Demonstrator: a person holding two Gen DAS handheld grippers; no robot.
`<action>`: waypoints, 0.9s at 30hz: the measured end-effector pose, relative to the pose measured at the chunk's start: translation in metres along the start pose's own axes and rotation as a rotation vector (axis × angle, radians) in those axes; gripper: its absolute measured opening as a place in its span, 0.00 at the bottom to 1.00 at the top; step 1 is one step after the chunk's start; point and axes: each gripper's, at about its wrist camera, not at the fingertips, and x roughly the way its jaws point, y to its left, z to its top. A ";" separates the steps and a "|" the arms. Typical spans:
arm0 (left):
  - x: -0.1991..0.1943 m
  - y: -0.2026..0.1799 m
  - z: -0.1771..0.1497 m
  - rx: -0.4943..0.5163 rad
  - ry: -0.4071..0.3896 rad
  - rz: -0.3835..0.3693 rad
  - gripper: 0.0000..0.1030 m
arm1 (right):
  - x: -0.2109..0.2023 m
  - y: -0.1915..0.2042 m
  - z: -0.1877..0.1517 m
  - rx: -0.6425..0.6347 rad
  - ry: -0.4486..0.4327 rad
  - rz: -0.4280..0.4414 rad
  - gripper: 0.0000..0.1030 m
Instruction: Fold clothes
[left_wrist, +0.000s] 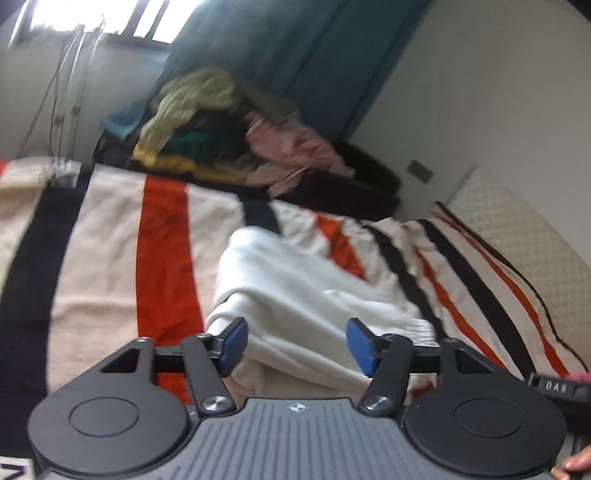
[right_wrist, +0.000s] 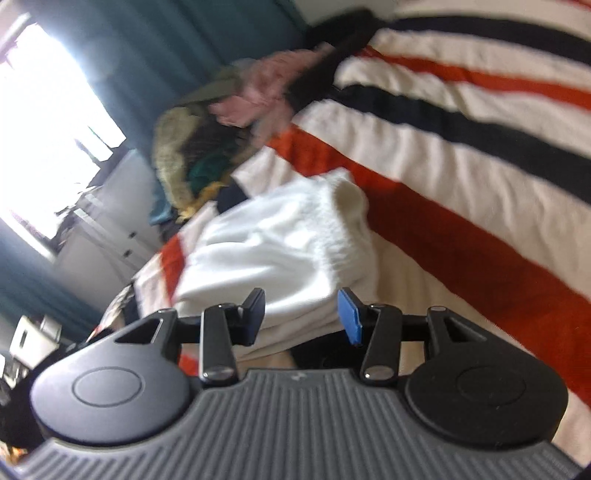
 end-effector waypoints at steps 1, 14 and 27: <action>-0.015 -0.010 0.001 0.022 -0.014 -0.005 0.67 | -0.014 0.009 -0.001 -0.035 -0.014 0.011 0.46; -0.188 -0.089 -0.015 0.189 -0.169 0.047 1.00 | -0.165 0.089 -0.048 -0.336 -0.228 0.104 0.85; -0.274 -0.090 -0.096 0.280 -0.308 0.089 1.00 | -0.195 0.082 -0.134 -0.405 -0.380 0.066 0.85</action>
